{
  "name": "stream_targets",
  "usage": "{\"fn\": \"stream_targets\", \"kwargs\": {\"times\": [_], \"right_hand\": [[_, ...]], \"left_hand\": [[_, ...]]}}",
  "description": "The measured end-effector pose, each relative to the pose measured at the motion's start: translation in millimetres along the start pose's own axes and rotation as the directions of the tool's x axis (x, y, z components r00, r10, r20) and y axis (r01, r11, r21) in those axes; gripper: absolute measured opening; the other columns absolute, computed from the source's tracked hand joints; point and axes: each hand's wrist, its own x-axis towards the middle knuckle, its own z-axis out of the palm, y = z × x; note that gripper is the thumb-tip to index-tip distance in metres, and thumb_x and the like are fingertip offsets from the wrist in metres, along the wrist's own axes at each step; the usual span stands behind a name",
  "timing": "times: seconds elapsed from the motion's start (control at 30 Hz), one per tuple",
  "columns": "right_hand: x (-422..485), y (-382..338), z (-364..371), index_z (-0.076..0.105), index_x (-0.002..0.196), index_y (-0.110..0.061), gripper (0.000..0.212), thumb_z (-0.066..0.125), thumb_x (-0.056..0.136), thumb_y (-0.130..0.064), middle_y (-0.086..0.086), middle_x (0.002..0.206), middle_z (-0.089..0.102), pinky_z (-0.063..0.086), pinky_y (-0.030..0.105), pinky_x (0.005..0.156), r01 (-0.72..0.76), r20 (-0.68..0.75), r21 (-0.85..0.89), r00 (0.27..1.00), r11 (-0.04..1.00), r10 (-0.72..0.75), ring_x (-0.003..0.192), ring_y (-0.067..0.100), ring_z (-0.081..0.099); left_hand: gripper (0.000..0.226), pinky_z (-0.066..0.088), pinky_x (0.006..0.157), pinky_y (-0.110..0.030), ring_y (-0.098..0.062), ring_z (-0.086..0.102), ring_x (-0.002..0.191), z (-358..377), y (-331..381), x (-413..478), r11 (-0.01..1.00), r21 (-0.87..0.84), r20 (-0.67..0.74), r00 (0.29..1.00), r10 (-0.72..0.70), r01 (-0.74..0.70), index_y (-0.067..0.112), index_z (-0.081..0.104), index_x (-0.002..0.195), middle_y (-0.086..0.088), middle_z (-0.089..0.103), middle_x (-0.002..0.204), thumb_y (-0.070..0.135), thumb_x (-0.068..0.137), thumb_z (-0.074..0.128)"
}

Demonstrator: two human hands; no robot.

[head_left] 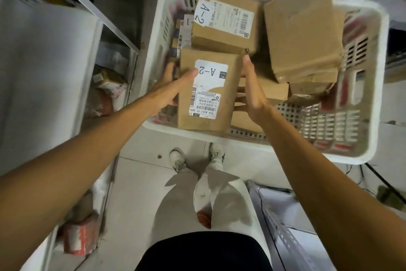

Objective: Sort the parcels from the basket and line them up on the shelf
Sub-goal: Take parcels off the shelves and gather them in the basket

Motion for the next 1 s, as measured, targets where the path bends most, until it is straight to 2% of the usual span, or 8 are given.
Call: {"fn": "stream_targets", "kwargs": {"times": [0.13, 0.2, 0.27, 0.47, 0.6, 0.67, 0.87, 1.0], "right_hand": [[4.4, -5.4, 5.6, 0.061, 0.124, -0.038, 0.086, 0.048, 0.059, -0.093, 0.008, 0.135, 0.058, 0.049, 0.052, 0.095, -0.062, 0.014, -0.044, 0.998, 0.997, 0.063, 0.118, 0.03, 0.058], [0.6, -4.4, 7.6, 0.052, 0.131, -0.031, 0.095, 0.053, 0.054, -0.087, 0.011, 0.125, 0.062, 0.054, 0.048, 0.084, -0.1, 0.012, -0.06, 0.995, 0.993, 0.101, 0.106, 0.03, 0.063], [-2.1, -3.2, 8.2, 0.052, 0.126, -0.027, 0.085, 0.055, 0.06, -0.08, 0.012, 0.114, 0.066, 0.056, 0.043, 0.077, -0.08, 0.045, -0.098, 0.995, 0.992, 0.085, 0.098, 0.029, 0.065], [-1.2, 10.6, 9.4, 0.041, 0.132, -0.019, 0.068, 0.073, 0.079, -0.049, 0.004, 0.116, 0.061, 0.059, 0.047, 0.079, -0.055, 0.105, -0.127, 0.992, 0.99, 0.068, 0.103, 0.026, 0.064], [-2.1, 31.2, 21.3, 0.034, 0.133, -0.021, 0.076, 0.079, 0.075, -0.039, -0.003, 0.12, 0.054, 0.059, 0.047, 0.079, -0.073, 0.087, -0.178, 0.992, 0.981, 0.09, 0.105, 0.02, 0.06], [0.7, 39.0, 26.6, 0.035, 0.133, -0.02, 0.077, 0.081, 0.074, -0.037, -0.004, 0.118, 0.054, 0.059, 0.046, 0.079, -0.085, 0.064, -0.173, 0.993, 0.981, 0.097, 0.105, 0.019, 0.06], [13.6, 67.4, 27.6, 0.042, 0.136, -0.017, 0.073, 0.082, 0.075, -0.025, 0.001, 0.126, 0.057, 0.054, 0.044, 0.094, -0.025, 0.038, -0.147, 0.999, 0.989, 0.031, 0.113, 0.021, 0.058], [13.4, 64.0, 17.1, 0.044, 0.136, -0.016, 0.069, 0.08, 0.077, -0.025, -0.002, 0.123, 0.056, 0.055, 0.038, 0.089, -0.048, 0.018, -0.179, 0.998, 0.983, 0.052, 0.11, 0.02, 0.057]], "left_hand": [[0.055, 0.051, 0.091, -0.049, -0.019, 0.059, 0.109, -4.5, 1.7, -1.3, 1.0, 0.025, -0.061, 0.998, -0.004, 0.005, 0.038, 0.034, 0.123, 0.006, 0.056, 0.124, 0.075, 0.083, 0.038], [0.051, 0.051, 0.091, -0.05, -0.021, 0.059, 0.108, -4.9, 0.3, -2.0, 0.999, 0.031, -0.079, 0.997, -0.014, 0.017, 0.034, 0.033, 0.122, 0.0, 0.056, 0.124, 0.07, 0.087, 0.038], [0.045, 0.051, 0.091, -0.05, -0.021, 0.06, 0.104, -6.9, -2.8, -2.2, 1.0, -0.003, -0.075, 0.997, -0.018, 0.018, 0.027, 0.034, 0.121, -0.005, 0.057, 0.121, 0.06, 0.092, 0.043], [0.04, 0.056, 0.083, -0.038, -0.02, 0.062, 0.104, -16.7, -13.3, -10.8, 0.999, -0.009, -0.118, 0.992, 0.046, -0.047, 0.017, 0.044, 0.121, 0.003, 0.061, 0.107, 0.032, 0.089, 0.063], [0.094, 0.046, 0.098, -0.037, -0.016, 0.042, 0.127, -15.3, -32.9, -14.7, 0.979, 0.171, 0.005, 0.994, 0.108, -0.107, 0.033, 0.021, 0.147, 0.004, 0.039, 0.144, 0.03, 0.074, 0.08], [0.102, 0.044, 0.103, -0.043, -0.018, 0.036, 0.134, -14.7, -40.7, -10.9, 0.979, 0.168, 0.093, 0.991, 0.099, -0.114, 0.036, 0.015, 0.15, 0.004, 0.029, 0.152, 0.022, 0.073, 0.081], [0.093, 0.048, 0.09, -0.033, -0.018, 0.043, 0.122, -4.5, -52.8, 2.1, 0.964, 0.251, 0.1, 0.993, 0.063, -0.086, 0.027, 0.021, 0.141, 0.005, 0.039, 0.131, 0.008, 0.072, 0.08], [0.089, 0.048, 0.074, -0.021, -0.015, 0.045, 0.112, -0.2, -46.7, 9.7, 0.949, 0.294, 0.122, 0.989, 0.079, -0.113, 0.025, 0.023, 0.138, 0.002, 0.041, 0.126, 0.01, 0.072, 0.08]]}}
